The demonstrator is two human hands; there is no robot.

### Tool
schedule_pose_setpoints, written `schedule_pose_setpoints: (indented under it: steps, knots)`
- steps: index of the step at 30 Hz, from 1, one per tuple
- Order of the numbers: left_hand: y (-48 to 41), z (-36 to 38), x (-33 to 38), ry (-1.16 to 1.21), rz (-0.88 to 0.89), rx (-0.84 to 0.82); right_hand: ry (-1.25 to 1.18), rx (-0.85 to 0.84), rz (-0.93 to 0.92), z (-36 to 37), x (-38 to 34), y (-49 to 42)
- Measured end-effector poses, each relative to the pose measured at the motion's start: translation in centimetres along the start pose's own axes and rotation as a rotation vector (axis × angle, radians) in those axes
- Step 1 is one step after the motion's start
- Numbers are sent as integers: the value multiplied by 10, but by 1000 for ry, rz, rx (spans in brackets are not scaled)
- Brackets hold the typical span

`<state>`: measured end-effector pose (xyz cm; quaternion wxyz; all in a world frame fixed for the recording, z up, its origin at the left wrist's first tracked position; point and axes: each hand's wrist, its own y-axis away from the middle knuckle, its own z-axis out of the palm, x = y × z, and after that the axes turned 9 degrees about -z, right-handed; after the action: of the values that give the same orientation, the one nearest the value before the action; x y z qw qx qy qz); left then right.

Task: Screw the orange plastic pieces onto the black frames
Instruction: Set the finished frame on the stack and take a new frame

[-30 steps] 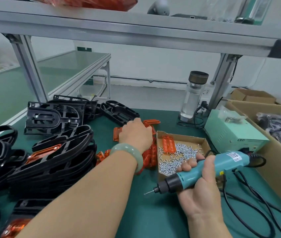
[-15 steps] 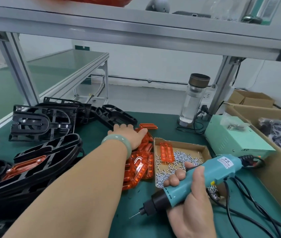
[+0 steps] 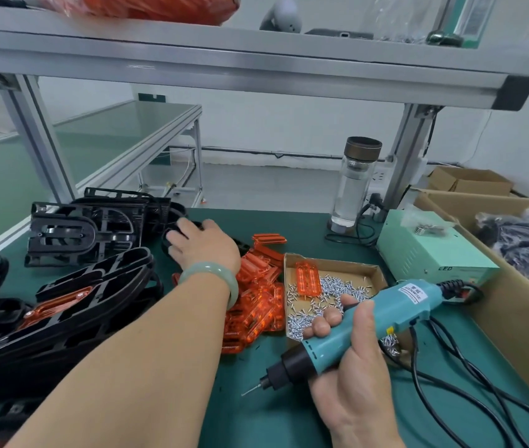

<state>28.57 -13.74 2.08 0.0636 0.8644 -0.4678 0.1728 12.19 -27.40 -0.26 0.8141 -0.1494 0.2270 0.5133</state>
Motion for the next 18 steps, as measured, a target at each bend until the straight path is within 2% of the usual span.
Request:
schedule_pose_setpoints:
  steps: [2, 4, 18]
  knots:
    - [-2, 1, -1, 91, -153, -108, 2, -2, 2, 0, 1, 0]
    - [-6, 3, -3, 140, -227, -193, 2, -10, 6, -1, 1, -1]
    - [6, -10, -15, 467, -435, -209, -24, -12, 6, 0, 2, -2]
